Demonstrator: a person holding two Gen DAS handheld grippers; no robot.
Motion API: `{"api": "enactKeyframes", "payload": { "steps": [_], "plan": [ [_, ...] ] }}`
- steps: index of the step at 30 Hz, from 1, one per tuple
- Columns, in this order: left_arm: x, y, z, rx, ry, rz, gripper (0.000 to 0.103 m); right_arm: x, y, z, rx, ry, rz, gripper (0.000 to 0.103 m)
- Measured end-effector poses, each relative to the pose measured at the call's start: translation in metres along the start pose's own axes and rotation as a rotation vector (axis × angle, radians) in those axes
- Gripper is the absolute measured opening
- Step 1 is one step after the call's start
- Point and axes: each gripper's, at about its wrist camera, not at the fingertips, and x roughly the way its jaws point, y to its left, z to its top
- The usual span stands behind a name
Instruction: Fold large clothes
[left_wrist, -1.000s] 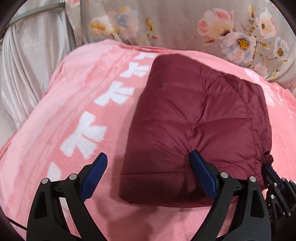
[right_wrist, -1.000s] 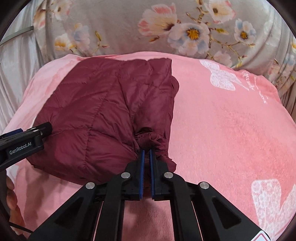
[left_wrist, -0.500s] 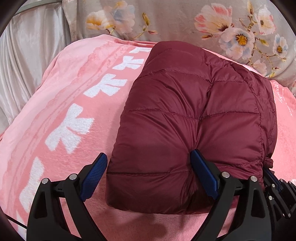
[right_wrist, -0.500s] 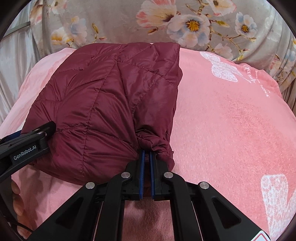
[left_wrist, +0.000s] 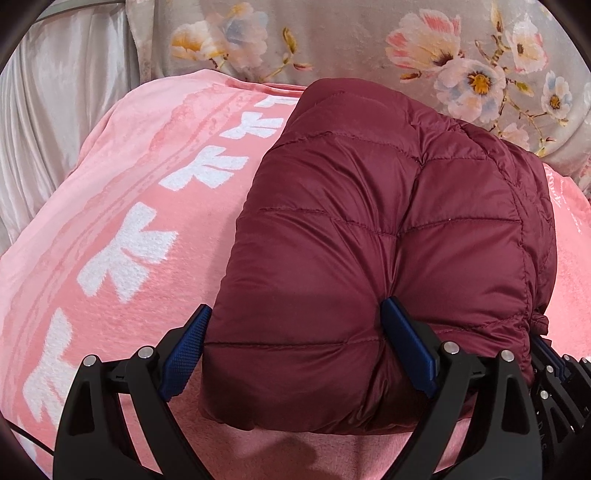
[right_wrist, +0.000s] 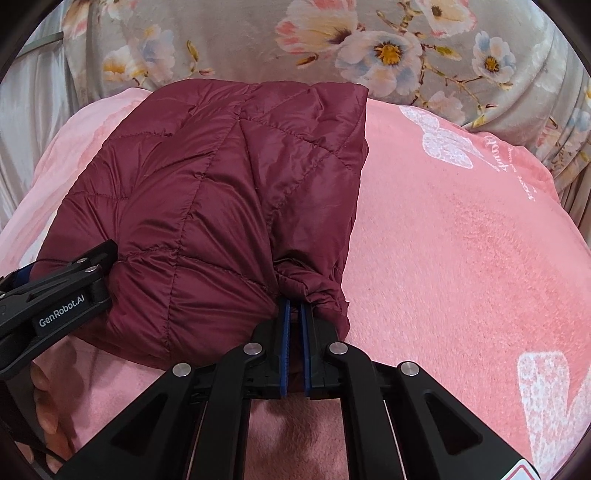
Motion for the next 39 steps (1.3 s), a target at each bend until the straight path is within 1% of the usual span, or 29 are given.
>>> {"api": "enactKeyframes", "payload": {
  "steps": [6, 12, 14, 16, 19, 20, 21, 22, 23, 25, 27, 28, 29, 31, 35, 39],
  "plan": [
    [-0.001, -0.002, 0.0, 0.01, -0.007, 0.013, 0.09, 0.0, 0.002, 0.001, -0.009, 0.001, -0.011, 0.004],
    [-0.001, -0.003, -0.001, 0.004, -0.009, 0.007, 0.09, 0.0, 0.001, 0.0, -0.007, 0.001, -0.008, 0.004],
    [-0.002, -0.001, -0.001, -0.007, -0.012, 0.015, 0.095, 0.0, 0.001, 0.0, 0.001, 0.0, 0.002, 0.004],
    [-0.004, 0.002, -0.001, -0.025, -0.022, 0.013, 0.097, -0.001, -0.004, 0.001, 0.023, -0.004, 0.025, 0.004],
    [-0.01, 0.008, -0.002, -0.049, -0.04, -0.007, 0.097, -0.013, -0.023, -0.002, 0.105, -0.043, 0.125, 0.008],
    [-0.014, 0.011, -0.003, -0.055, -0.043, -0.013, 0.097, -0.018, -0.027, -0.005, 0.125, -0.05, 0.14, 0.009],
    [-0.019, 0.013, -0.006, -0.058, -0.049, -0.019, 0.097, -0.028, -0.032, -0.011, 0.138, -0.06, 0.152, 0.011],
    [-0.027, 0.015, -0.01, -0.06, -0.06, -0.024, 0.097, -0.039, -0.036, -0.019, 0.137, -0.073, 0.153, 0.021],
    [-0.038, 0.017, -0.017, -0.063, -0.076, -0.026, 0.097, -0.049, -0.038, -0.027, 0.128, -0.086, 0.146, 0.04],
    [-0.06, 0.017, -0.032, -0.055, -0.097, -0.022, 0.097, -0.068, -0.04, -0.045, 0.087, -0.106, 0.121, 0.054],
    [-0.077, 0.012, -0.047, -0.033, -0.103, -0.005, 0.097, -0.083, -0.044, -0.061, 0.057, -0.113, 0.112, 0.055],
    [-0.084, 0.008, -0.055, -0.018, -0.097, 0.003, 0.097, -0.091, -0.046, -0.069, 0.046, -0.116, 0.105, 0.058],
    [-0.088, 0.004, -0.061, -0.007, -0.09, 0.004, 0.098, -0.095, -0.048, -0.074, 0.041, -0.118, 0.098, 0.062],
    [-0.095, -0.006, -0.075, 0.017, -0.061, 0.008, 0.098, -0.104, -0.053, -0.082, 0.029, -0.12, 0.086, 0.064],
    [-0.104, -0.015, -0.089, 0.01, -0.043, 0.031, 0.098, -0.109, -0.063, -0.09, 0.025, -0.117, 0.057, 0.071],
    [-0.102, -0.018, -0.096, -0.003, -0.012, 0.066, 0.098, -0.104, -0.066, -0.095, 0.041, -0.089, 0.05, 0.074]
  ]
}}
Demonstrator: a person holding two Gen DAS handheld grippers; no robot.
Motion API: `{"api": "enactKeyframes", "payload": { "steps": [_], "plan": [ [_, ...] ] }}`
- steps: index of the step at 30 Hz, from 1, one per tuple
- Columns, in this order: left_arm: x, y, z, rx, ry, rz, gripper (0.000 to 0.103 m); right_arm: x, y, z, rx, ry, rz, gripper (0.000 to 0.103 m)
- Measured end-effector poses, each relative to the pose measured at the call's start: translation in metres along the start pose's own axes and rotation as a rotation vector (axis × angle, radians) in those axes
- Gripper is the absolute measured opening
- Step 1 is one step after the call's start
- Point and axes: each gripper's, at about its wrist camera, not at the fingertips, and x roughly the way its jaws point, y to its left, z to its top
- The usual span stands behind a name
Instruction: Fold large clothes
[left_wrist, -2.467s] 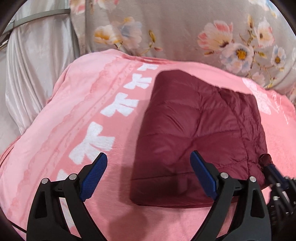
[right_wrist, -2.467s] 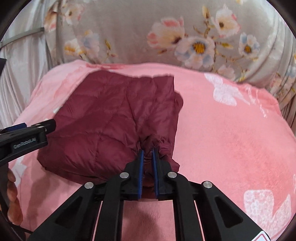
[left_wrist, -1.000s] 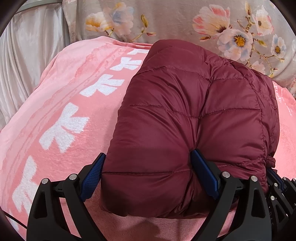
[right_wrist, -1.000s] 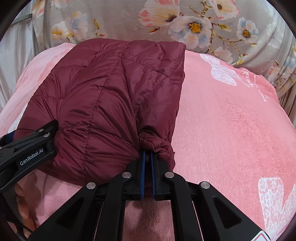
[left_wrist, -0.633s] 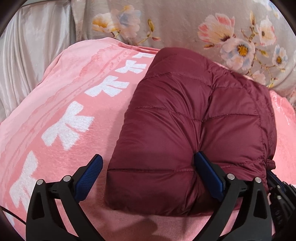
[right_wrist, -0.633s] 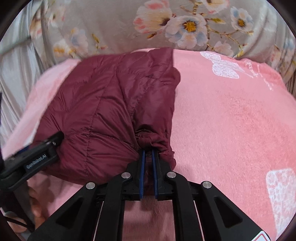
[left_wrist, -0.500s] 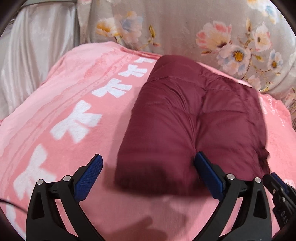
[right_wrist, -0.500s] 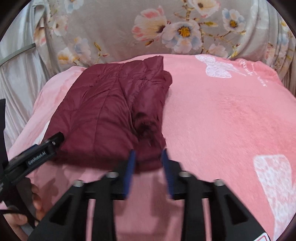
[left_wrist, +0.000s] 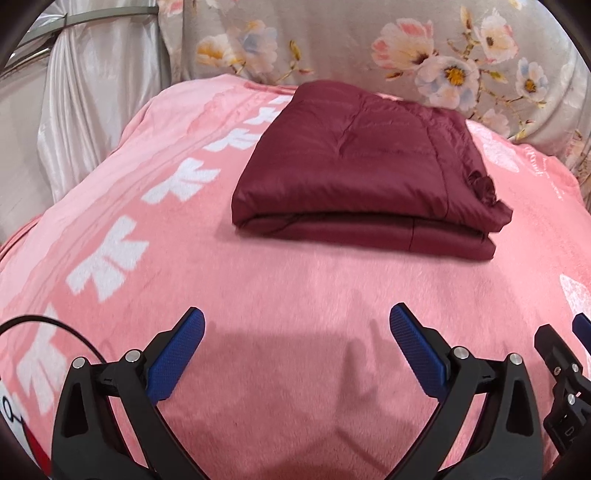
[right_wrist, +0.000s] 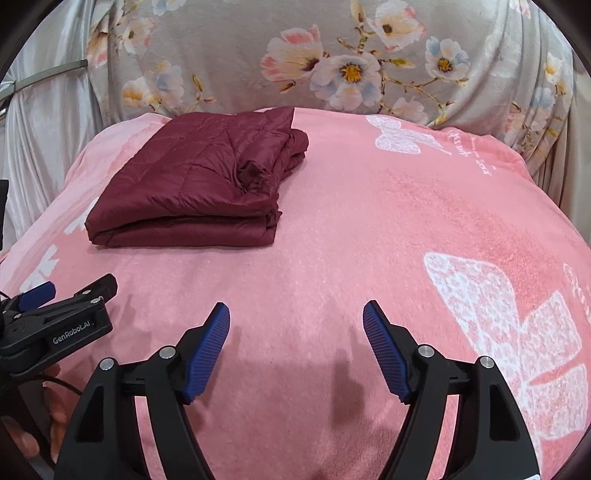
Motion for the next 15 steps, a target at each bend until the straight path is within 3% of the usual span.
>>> {"api": "enactKeyframes", "payload": {
  "steps": [5, 15],
  "plan": [
    [0.002, -0.003, -0.002, 0.008, 0.009, 0.045, 0.098, 0.012, 0.001, -0.001, -0.009, 0.053, -0.015, 0.076],
    [0.003, -0.009, -0.003, 0.043, 0.008, 0.065, 0.098, 0.014, 0.002, -0.001, -0.018, 0.059, -0.033, 0.077]
  ]
}}
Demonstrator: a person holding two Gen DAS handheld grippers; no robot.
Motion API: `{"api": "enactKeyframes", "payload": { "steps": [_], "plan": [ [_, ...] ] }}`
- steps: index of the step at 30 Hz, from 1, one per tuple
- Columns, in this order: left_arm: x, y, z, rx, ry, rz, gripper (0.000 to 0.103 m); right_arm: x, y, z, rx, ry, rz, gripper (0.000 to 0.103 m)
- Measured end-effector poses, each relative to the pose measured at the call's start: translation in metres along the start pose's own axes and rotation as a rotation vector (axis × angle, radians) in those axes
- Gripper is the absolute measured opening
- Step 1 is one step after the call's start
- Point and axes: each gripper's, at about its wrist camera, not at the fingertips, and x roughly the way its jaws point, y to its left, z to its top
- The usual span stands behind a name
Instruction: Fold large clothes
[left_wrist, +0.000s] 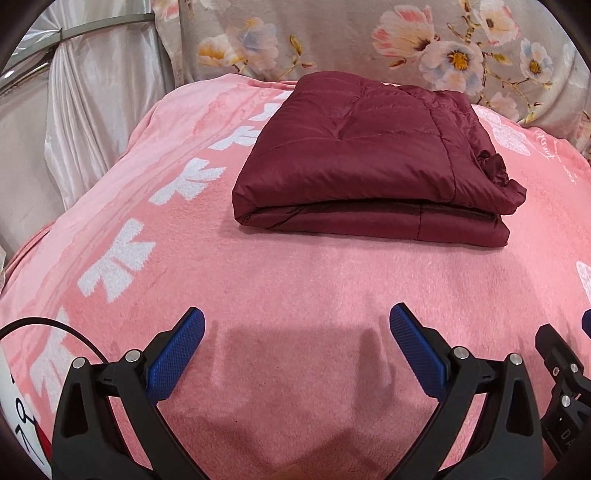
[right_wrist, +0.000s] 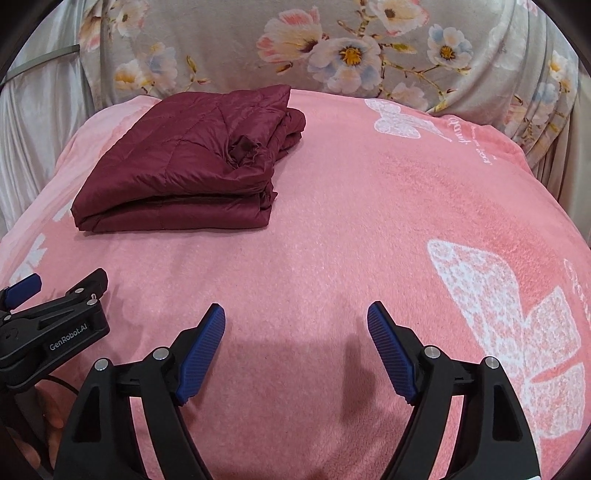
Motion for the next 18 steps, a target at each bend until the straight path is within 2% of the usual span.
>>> {"api": "enactKeyframes", "payload": {
  "steps": [18],
  "plan": [
    [-0.004, 0.001, 0.0, -0.003, -0.019, 0.013, 0.098, 0.0, 0.02, 0.001, -0.074, -0.01, -0.021, 0.077]
  ]
}}
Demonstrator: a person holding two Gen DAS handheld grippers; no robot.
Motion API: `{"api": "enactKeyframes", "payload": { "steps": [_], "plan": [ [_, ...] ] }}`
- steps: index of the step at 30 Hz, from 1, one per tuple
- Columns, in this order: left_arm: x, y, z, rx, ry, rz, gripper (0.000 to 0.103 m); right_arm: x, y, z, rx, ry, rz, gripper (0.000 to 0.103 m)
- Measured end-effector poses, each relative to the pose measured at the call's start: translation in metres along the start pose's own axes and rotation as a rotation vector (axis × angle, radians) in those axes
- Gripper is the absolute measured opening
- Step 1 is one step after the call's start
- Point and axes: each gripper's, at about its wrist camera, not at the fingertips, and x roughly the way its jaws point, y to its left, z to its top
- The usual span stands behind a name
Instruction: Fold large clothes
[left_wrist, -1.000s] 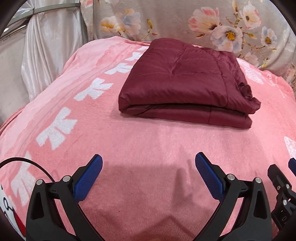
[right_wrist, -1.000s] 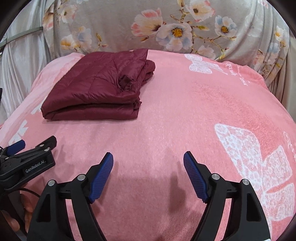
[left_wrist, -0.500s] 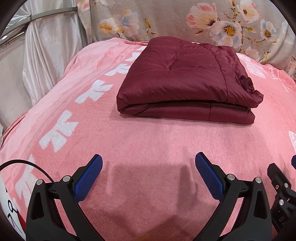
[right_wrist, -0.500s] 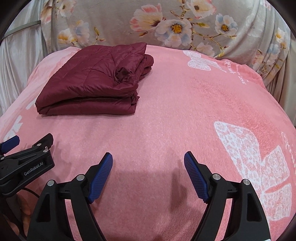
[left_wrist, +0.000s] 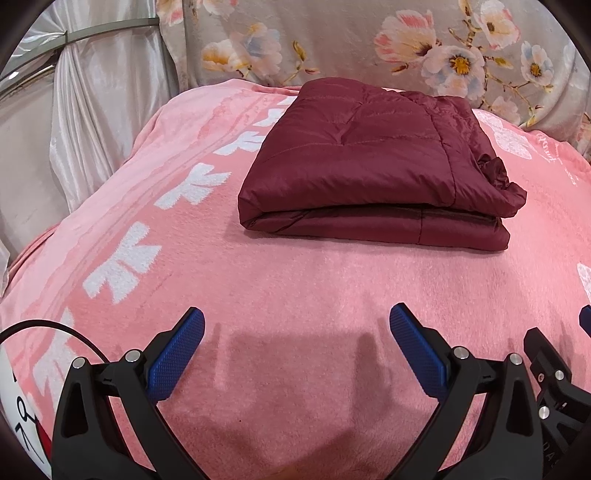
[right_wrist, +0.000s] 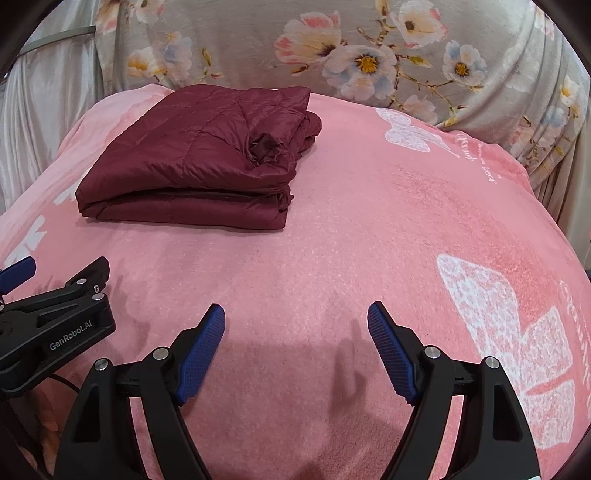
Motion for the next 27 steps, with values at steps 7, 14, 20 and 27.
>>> {"api": "enactKeyframes", "payload": {
  "steps": [7, 14, 20, 27],
  "plan": [
    [-0.0002, 0.0001, 0.0, 0.002, -0.002, 0.003, 0.098, 0.0001, 0.0012, 0.0005, 0.0, 0.0, 0.003, 0.077],
    [-0.0008, 0.0009, 0.0004, -0.003, -0.002, 0.012, 0.098, 0.0011, 0.0026, 0.001, -0.005, -0.002, 0.005, 0.077],
    [-0.002, 0.0004, -0.0003, -0.001, -0.005, 0.021, 0.098, 0.0011, 0.0038, 0.0012, -0.007, -0.002, 0.004, 0.077],
    [-0.0016, -0.0003, 0.0001, 0.003, 0.002, 0.019, 0.098, 0.001, 0.0038, 0.001, -0.006, -0.002, 0.003, 0.077]
  ]
}}
